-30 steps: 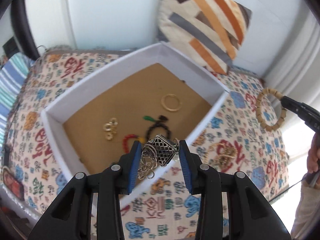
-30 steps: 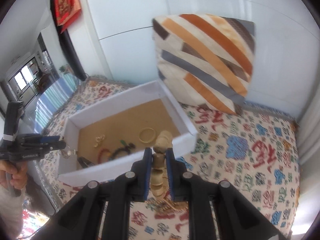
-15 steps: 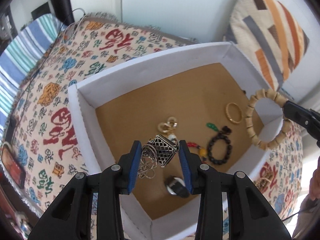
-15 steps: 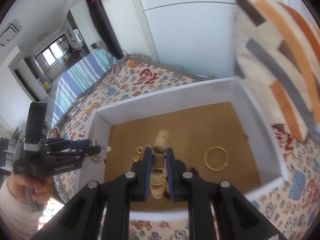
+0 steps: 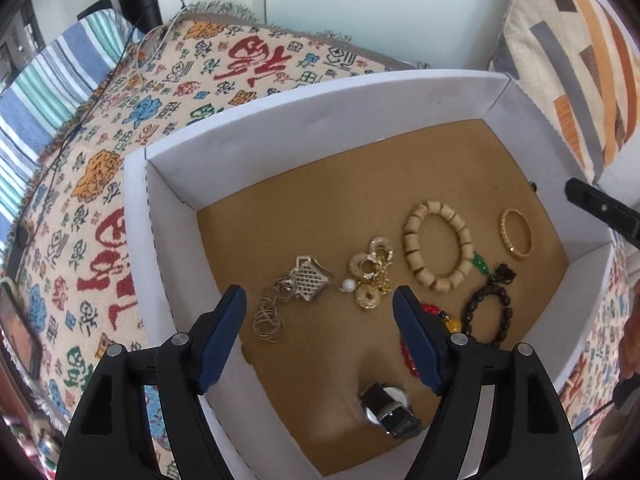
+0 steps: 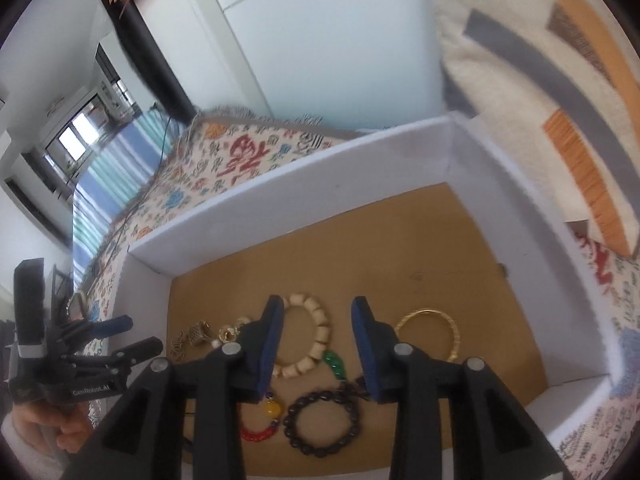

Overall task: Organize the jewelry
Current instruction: 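Withdraw both tools from the box back over the remaining jewelry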

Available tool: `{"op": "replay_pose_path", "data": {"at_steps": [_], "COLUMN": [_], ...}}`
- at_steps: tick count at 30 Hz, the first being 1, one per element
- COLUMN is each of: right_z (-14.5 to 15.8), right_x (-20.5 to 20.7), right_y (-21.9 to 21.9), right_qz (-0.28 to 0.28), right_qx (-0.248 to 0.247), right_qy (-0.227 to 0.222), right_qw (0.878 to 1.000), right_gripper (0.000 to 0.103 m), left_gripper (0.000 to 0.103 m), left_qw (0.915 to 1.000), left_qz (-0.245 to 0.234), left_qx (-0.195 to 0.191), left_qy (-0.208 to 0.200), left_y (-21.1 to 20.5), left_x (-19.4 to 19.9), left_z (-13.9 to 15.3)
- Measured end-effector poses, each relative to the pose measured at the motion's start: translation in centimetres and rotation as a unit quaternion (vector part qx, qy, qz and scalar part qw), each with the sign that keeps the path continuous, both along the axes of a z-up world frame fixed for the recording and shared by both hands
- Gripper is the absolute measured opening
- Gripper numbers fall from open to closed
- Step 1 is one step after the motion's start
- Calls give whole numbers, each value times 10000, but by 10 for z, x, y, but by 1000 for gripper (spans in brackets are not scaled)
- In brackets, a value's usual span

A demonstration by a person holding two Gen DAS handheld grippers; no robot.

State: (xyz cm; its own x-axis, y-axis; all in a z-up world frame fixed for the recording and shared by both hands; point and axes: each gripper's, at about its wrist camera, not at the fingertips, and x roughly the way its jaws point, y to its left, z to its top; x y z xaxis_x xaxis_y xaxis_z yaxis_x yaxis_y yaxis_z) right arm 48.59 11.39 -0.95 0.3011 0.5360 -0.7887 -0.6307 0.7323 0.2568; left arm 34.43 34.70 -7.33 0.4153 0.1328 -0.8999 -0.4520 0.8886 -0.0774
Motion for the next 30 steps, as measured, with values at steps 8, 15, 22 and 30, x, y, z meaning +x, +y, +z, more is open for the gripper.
{"op": "replay_pose_path", "data": {"at_steps": [8, 15, 22, 30], "right_z": [66, 112, 116, 64], "right_x": [-40, -102, -170, -241], "right_y": [-67, -138, -209, -281], "right_qz": [-47, -101, -310, -755], "right_qx": [254, 285, 70, -98], "right_qy": [-891, -1481, -1802, -1489], "right_qw": [9957, 9885, 9831, 9859], "right_gripper": [40, 40, 41, 41], "left_gripper": [84, 88, 90, 90], "left_qw": [9976, 9891, 9786, 9775], "left_qz": [-366, -1230, -1889, -2059], "left_qx": [143, 236, 177, -296], "left_qy": [-571, -771, -798, -341], "left_y": [-45, -129, -210, -278], "left_x": [-23, -60, -115, -167], "left_z": [47, 72, 52, -8]}}
